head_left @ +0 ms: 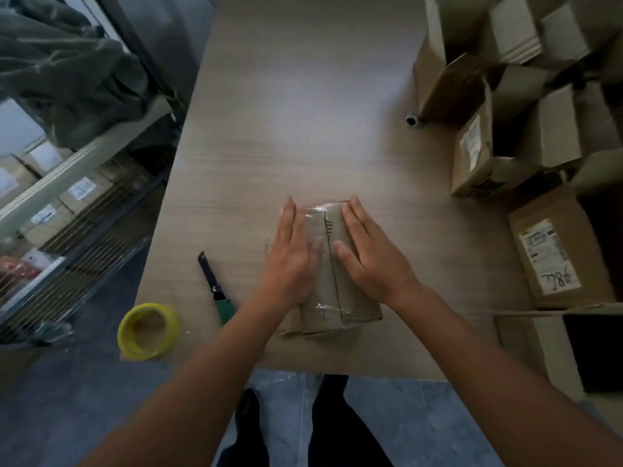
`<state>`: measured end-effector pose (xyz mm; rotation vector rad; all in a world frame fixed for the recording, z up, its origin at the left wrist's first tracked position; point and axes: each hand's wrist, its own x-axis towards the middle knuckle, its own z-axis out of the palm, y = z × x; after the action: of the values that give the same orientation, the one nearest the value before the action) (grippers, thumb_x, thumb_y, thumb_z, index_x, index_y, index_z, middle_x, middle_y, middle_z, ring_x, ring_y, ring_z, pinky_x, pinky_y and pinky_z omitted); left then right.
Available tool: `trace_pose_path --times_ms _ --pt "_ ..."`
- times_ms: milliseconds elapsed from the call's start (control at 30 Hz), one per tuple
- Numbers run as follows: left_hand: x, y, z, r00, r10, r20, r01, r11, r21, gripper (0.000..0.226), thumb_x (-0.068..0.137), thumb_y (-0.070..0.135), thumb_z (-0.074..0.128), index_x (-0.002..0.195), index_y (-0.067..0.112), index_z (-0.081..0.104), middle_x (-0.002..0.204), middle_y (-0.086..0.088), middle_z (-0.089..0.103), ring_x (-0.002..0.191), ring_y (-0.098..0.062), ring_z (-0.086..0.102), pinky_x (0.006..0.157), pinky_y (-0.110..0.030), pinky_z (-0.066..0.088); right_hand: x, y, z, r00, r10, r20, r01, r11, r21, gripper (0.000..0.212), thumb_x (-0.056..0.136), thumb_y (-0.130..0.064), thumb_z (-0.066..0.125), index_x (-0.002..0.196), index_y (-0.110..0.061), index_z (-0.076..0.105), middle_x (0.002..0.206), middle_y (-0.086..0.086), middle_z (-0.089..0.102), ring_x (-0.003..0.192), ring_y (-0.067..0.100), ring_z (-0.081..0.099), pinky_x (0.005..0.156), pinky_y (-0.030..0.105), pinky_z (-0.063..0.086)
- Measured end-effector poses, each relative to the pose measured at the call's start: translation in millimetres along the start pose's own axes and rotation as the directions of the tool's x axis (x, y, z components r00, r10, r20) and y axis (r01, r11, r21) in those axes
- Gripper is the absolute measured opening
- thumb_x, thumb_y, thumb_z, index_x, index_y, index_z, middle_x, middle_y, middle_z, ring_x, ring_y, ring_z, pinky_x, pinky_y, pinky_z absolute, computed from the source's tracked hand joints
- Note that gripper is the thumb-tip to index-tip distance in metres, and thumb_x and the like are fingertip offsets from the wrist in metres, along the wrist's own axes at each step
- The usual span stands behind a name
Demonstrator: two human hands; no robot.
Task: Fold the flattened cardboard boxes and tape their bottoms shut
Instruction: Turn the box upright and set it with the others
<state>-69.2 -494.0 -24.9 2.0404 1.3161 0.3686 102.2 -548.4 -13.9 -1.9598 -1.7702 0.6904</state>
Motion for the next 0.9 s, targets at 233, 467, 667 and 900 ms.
trace_pose_path --times_ms 233,467,667,900 --pt "-13 14 -16 0.982 -0.190 0.007 0.184 0.938 -0.295 0.069 0.110 0.038 0.033 0.161 0.015 -0.006 0.170 0.001 -0.014 0.152 -0.002 -0.011 0.127 -0.027 -0.001 6 8 12 0.999 -0.003 0.045 -0.007 0.977 0.214 0.073 0.106 -0.030 0.049 0.163 -0.011 0.008 0.170 -0.004 -0.014 0.149 -0.007 -0.009 0.115 0.005 0.000" --pt "-97 28 11 0.987 -0.154 -0.043 0.153 0.988 -0.033 0.076 0.105 0.055 0.035 0.162 0.027 -0.006 0.165 0.018 -0.018 0.152 0.001 -0.017 0.125 -0.027 -0.001 2 3 13 1.000 0.014 -0.023 -0.009 0.983 0.185 0.070 0.105 -0.035 0.047 0.163 -0.012 0.013 0.171 -0.005 -0.008 0.148 -0.009 -0.005 0.114 0.012 0.010" --pt "-91 3 29 0.969 -0.246 -0.006 0.205 0.822 -0.532 0.070 0.106 0.042 0.040 0.163 0.024 0.002 0.169 0.011 0.007 0.154 -0.001 0.011 0.127 -0.041 0.018 -53 2 14 0.988 0.008 -0.155 0.036 0.958 0.283 0.075 0.102 -0.044 0.045 0.162 -0.009 0.016 0.170 0.006 0.011 0.156 0.008 0.007 0.124 0.018 0.008" --pt "-87 3 30 0.950 -0.284 0.128 0.267 0.532 -0.803 0.054 0.112 0.040 0.019 0.163 0.028 0.008 0.166 0.015 0.016 0.142 0.011 0.023 0.116 -0.011 0.021 -71 -9 57 0.935 0.346 -0.078 -0.167 0.623 0.764 0.083 0.098 -0.044 0.055 0.163 -0.015 0.012 0.167 -0.004 0.023 0.147 0.000 0.030 0.123 0.031 0.029"
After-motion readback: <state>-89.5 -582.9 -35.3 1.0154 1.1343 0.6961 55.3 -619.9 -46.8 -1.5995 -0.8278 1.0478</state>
